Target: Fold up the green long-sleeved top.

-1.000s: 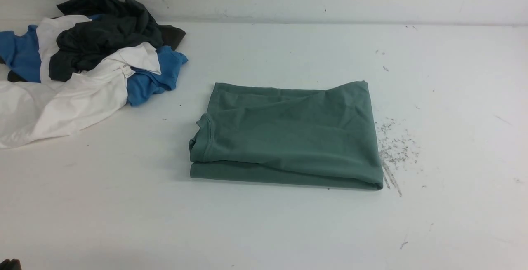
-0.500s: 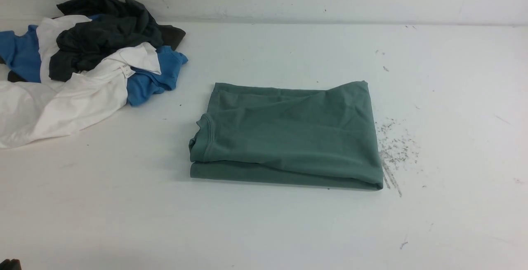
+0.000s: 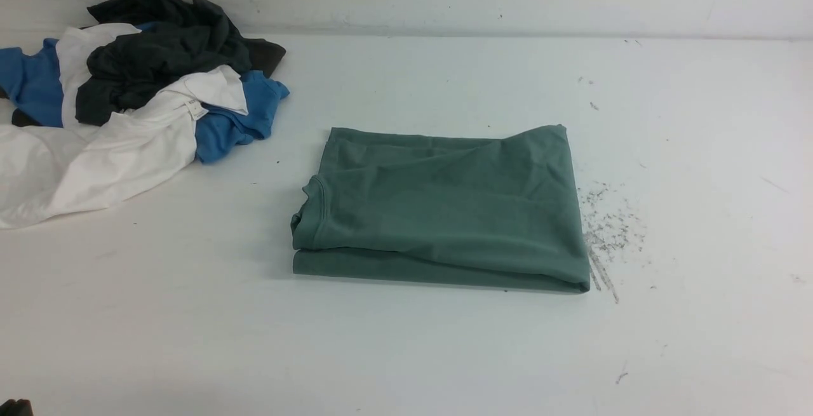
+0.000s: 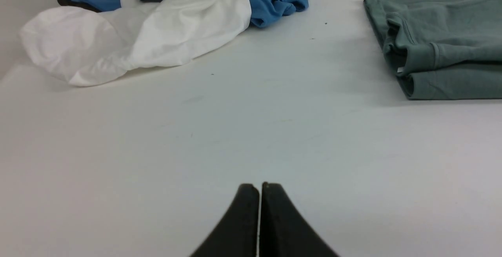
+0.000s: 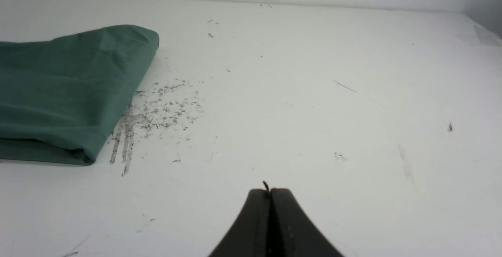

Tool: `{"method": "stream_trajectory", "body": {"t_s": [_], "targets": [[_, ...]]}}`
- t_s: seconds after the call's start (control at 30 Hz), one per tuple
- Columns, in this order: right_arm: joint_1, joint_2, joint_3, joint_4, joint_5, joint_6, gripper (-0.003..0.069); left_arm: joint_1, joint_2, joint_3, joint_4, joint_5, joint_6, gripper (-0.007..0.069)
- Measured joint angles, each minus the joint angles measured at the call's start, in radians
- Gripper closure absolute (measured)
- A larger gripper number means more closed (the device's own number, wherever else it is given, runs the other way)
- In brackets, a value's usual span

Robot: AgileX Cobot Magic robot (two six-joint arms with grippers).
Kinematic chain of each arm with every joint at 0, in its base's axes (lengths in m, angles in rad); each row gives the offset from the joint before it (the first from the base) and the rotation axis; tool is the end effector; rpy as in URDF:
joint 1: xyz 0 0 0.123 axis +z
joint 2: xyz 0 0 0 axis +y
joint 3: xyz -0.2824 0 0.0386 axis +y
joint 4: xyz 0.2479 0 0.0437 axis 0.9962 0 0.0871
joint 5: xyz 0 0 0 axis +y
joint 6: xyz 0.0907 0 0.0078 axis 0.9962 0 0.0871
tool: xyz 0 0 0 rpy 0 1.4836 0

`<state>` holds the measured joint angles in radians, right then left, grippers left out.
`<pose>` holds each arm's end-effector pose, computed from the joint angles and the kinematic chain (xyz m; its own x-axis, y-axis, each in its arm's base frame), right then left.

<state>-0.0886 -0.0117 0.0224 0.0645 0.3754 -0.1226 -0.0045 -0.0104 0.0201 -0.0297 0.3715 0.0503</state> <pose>0.0525 -0.0025 0.1725 -0.2962 -0.0365 -0.9544 0.0475 0.9975 -0.0529 0.0526 -0.0012 0.1735 -0.2892 0.0239 -0.9570 0.0214 0.9996 0.0185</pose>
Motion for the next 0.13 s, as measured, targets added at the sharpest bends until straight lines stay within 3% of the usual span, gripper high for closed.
{"method": "stream_trajectory", "body": {"t_s": [0.13], "targets": [[0.000, 0.000, 0.000, 0.000, 0.000, 0.000, 0.0673, 0.000, 0.000, 0.000, 0.000, 0.000, 0.000, 0.0629]]}}
